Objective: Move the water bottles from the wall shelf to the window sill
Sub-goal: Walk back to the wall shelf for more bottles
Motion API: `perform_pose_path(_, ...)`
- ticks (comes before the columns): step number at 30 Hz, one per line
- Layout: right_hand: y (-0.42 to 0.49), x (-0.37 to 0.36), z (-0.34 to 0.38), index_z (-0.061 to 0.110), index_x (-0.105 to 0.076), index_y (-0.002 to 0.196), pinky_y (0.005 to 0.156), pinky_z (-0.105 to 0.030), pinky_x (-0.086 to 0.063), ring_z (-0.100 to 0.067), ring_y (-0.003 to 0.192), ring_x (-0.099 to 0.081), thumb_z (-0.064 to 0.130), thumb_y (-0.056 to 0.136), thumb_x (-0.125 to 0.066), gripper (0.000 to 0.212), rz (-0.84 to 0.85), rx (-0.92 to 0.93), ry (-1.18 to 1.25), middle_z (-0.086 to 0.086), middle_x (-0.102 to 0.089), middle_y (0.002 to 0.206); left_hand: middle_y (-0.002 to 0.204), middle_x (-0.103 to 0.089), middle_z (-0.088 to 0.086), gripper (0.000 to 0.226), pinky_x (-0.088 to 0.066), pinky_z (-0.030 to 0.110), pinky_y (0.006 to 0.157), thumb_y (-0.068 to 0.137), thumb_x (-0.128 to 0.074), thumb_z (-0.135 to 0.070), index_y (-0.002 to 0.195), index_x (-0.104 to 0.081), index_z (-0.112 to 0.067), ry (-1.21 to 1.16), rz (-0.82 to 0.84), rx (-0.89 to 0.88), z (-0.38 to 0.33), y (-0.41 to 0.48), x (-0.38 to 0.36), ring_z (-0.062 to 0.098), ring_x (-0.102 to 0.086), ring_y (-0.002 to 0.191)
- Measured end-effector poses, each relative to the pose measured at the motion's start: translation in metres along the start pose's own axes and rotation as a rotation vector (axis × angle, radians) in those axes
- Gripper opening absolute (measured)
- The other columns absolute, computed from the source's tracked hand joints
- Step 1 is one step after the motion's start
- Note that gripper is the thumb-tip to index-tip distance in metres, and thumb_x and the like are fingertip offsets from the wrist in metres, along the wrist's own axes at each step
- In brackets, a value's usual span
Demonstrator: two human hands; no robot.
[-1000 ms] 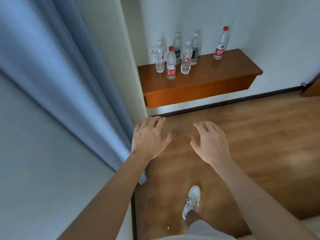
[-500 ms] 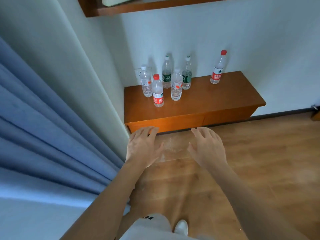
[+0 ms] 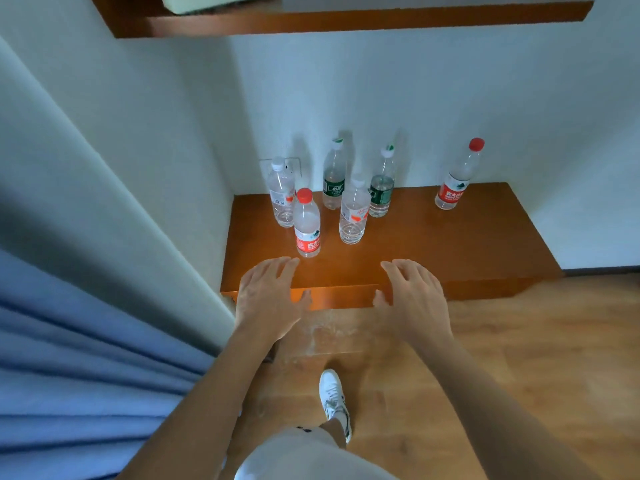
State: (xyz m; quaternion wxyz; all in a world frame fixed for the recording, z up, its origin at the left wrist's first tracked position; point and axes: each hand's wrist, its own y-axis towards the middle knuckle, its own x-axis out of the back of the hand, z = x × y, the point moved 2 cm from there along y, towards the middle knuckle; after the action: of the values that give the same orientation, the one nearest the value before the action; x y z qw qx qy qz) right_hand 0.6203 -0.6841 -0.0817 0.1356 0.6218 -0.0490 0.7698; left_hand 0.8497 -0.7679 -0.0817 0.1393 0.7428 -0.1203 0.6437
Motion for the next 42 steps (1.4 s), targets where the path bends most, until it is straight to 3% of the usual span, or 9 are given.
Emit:
perform_pose_path(8,0.113,-0.025,-0.030,0.027,-0.045,0.146,0.116,-0.045,-0.039,-0.021,0.140,-0.044,0.049,0.094,-0.058,0.058,0.120,0.008,0.034,0.000,-0.050,0.149,0.146,-0.050,-0.007,0.067,-0.039,0.045,0.110,0.085,-0.052,-0.068,0.142,-0.043,-0.034,-0.134,0.034,0.153,0.033,0.083,-0.034,0.018,-0.045,0.134)
perform_pose_path(14,0.171,-0.040,-0.046,0.024,-0.045,0.146,0.103,-0.037,-0.050,-0.018,0.125,-0.055,0.045,0.091,-0.066,0.063,0.208,0.037,0.149,0.000,-0.052,0.144,0.154,-0.039,-0.006,0.086,-0.039,0.049,0.111,0.076,-0.064,-0.070,0.148,-0.031,-0.036,-0.457,0.153,0.352,0.044,0.132,-0.058,0.021,-0.039,0.139)
perform_pose_path(26,0.252,-0.104,-0.050,0.030,-0.040,0.144,0.113,-0.042,-0.043,-0.012,0.133,-0.048,0.058,0.058,-0.087,0.101,0.404,-0.034,0.670,0.011,-0.053,0.142,0.132,-0.051,-0.010,0.099,-0.044,0.022,0.098,0.058,-0.079,-0.062,0.141,-0.036,-0.029,-0.846,0.110,0.412,0.018,0.177,-0.091,0.007,-0.049,0.118)
perform_pose_path(29,0.266,-0.114,-0.044,0.027,-0.049,0.132,0.107,-0.038,-0.048,-0.013,0.121,-0.057,0.042,0.059,-0.093,0.086,0.409,0.052,0.735,0.008,-0.061,0.123,0.123,-0.048,-0.017,0.097,-0.040,0.006,0.086,0.055,-0.077,-0.062,0.137,-0.033,-0.033,-0.844,0.103,0.423,0.012,0.186,-0.095,0.005,-0.052,0.107)
perform_pose_path(32,0.273,-0.120,-0.035,0.026,-0.054,0.120,0.100,-0.035,-0.052,-0.011,0.106,-0.062,0.035,0.060,-0.093,0.072,0.450,0.079,0.733,0.005,-0.063,0.108,0.122,-0.054,-0.014,0.099,-0.052,0.021,0.090,0.056,-0.077,-0.065,0.139,-0.038,-0.028,-0.846,0.096,0.436,0.010,0.189,-0.103,0.011,-0.057,0.108)
perform_pose_path(34,0.274,-0.127,-0.030,0.017,-0.055,0.121,0.096,-0.039,-0.055,-0.017,0.103,-0.063,0.050,0.059,-0.087,0.078,0.455,0.084,0.722,0.000,-0.064,0.107,0.123,-0.058,-0.009,0.096,-0.055,0.026,0.091,0.059,-0.079,-0.062,0.139,-0.042,-0.024,-0.832,0.088,0.426,0.009,0.191,-0.107,0.012,-0.059,0.108)
perform_pose_path(36,0.272,-0.130,-0.028,0.013,-0.054,0.123,0.093,-0.031,-0.056,-0.017,0.102,-0.063,0.054,0.060,-0.085,0.081,0.419,0.090,0.689,-0.002,-0.064,0.109,0.121,-0.057,-0.010,0.093,-0.053,0.016,0.086,0.062,-0.080,-0.058,0.139,-0.042,-0.023,-0.838,0.093,0.442,0.006,0.193,-0.105,0.009,-0.058,0.106)
perform_pose_path(38,0.267,-0.124,-0.023,0.011,-0.054,0.124,0.091,-0.022,-0.053,-0.016,0.102,-0.063,0.043,0.063,-0.091,0.078,0.365,0.089,0.660,-0.004,-0.065,0.110,0.119,-0.053,-0.014,0.089,-0.044,0.006,0.079,0.066,-0.082,-0.052,0.140,-0.040,-0.026,-0.854,0.088,0.475,0.002,0.195,-0.100,0.007,-0.055,0.105)
perform_pose_path(42,0.267,-0.105,-0.013,0.020,-0.050,0.128,0.094,-0.027,-0.053,-0.015,0.105,-0.061,0.034,0.067,-0.092,0.076,0.271,0.120,0.716,0.000,-0.064,0.114,0.117,-0.051,-0.016,0.085,-0.045,0.015,0.083,0.070,-0.083,-0.047,0.139,-0.038,-0.031,-0.898,0.040,0.519,-0.006,0.195,-0.088,0.009,-0.056,0.105)
